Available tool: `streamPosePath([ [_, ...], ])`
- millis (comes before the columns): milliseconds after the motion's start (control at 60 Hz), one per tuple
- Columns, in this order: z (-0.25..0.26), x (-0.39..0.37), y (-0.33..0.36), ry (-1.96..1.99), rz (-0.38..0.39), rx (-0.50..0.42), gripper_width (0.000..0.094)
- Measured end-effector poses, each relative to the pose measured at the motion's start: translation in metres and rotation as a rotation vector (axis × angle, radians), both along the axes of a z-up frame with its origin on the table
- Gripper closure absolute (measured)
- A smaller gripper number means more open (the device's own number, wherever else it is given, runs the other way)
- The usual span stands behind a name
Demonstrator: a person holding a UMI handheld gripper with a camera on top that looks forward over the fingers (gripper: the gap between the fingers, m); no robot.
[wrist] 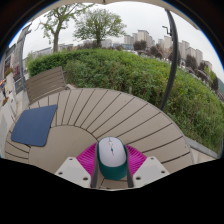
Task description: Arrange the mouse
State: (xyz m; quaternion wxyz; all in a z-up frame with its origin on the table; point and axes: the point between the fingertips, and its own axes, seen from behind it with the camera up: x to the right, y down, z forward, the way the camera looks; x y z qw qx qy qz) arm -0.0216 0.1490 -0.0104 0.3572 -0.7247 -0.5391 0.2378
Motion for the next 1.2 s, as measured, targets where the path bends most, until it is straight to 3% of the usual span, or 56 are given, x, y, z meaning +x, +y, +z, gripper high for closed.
streamPosePath([
  [150,0.07,-0.039,-0.013,0.087,0.022,-0.007,0.0524],
  [333,0.127,-0.114,-0.107,0.157,0.107,-0.086,0.0524],
  [500,0.095,-0.165,-0.222,0.125,0.159,-0.126,0.0525],
  [683,0.026,-0.18,-0.288,0.022,0.151,-0.065,0.0522],
  [817,-0.001,-0.167,-0.295,-0.011,0.084,-0.072,0.0371],
  [900,0.012,-0.156,-0.29,-0.048,0.04,-0.04,0.007],
  [933,0.028,-0.15,-0.288,-0.041,0.019,-0.031,0.0107],
  [1200,0.166,-0.005,-0.314,-0.093,-0.004,-0.076,0.0093],
])
